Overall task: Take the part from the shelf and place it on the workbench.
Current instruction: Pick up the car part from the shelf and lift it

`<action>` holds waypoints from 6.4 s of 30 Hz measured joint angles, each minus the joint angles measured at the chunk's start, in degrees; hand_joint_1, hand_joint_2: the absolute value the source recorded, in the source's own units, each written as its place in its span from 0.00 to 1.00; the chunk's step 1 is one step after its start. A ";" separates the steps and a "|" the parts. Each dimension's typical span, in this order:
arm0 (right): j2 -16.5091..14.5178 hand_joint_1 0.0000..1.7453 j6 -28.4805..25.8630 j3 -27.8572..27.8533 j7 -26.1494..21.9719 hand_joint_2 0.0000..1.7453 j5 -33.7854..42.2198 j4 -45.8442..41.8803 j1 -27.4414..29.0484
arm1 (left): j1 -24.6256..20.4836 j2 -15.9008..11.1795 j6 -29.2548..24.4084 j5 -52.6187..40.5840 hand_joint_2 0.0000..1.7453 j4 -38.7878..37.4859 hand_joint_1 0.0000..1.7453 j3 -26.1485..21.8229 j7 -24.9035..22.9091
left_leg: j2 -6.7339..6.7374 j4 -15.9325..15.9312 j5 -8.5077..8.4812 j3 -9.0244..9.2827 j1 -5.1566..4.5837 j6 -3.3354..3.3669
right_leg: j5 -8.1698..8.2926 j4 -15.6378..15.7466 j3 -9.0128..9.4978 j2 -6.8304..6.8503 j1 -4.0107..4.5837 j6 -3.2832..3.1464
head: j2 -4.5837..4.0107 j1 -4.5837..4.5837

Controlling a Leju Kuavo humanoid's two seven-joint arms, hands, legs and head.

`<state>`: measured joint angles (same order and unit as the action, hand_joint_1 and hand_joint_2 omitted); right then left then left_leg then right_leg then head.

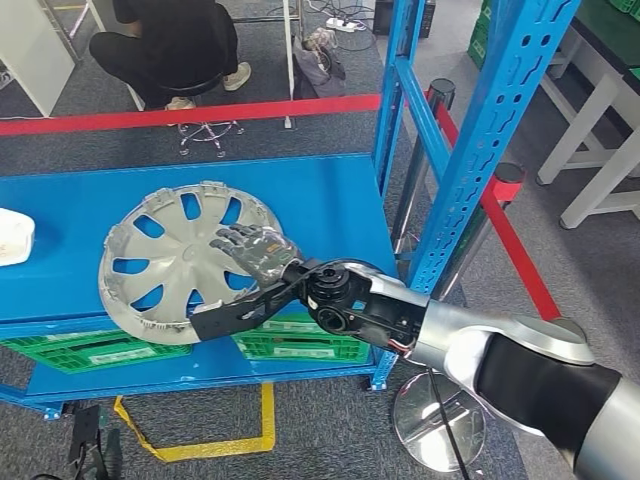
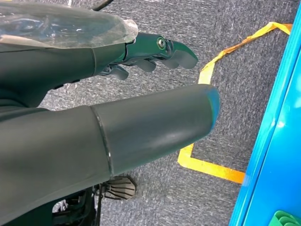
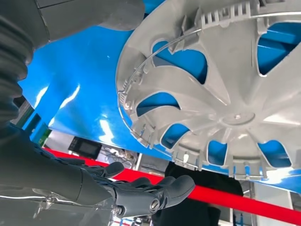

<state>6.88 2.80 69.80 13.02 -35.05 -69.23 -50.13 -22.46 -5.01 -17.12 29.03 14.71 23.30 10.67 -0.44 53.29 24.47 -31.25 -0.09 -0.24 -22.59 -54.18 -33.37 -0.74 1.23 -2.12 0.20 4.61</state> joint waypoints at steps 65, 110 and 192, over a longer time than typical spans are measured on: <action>-18.47 0.00 -6.77 -2.50 -11.40 1.00 8.64 20.33 1.38 | -0.66 0.84 -1.13 1.60 0.00 -0.02 0.00 2.72 -0.37 | -0.02 -0.01 0.00 0.00 0.01 0.00 | -0.01 -0.01 0.02 0.02 0.01 -0.01 | 0.00 0.01; -22.24 0.00 -10.81 -1.86 1.45 1.00 -3.59 25.71 5.25 | -1.14 0.49 -1.19 2.44 0.00 -0.04 0.00 4.07 -1.43 | -0.01 -0.01 0.00 0.00 0.00 -0.01 | -0.01 -0.01 0.01 0.01 0.01 -0.01 | 0.00 0.02; -22.66 0.00 -9.57 -1.57 -1.92 1.00 -12.56 38.72 1.39 | -1.20 0.44 -2.99 4.76 0.00 -0.07 0.00 4.61 -1.62 | -0.02 -0.01 0.00 0.00 0.00 -0.01 | -0.01 -0.01 0.02 0.02 0.00 -0.01 | 0.00 0.01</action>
<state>-15.78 -6.77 68.23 11.09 -47.61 -30.51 -48.74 -23.66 -4.56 -20.11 33.79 14.64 27.91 9.05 -0.45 53.28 24.47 -31.25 -0.09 -0.25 -22.59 -54.19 -33.35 -0.72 1.23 -2.13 0.20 4.62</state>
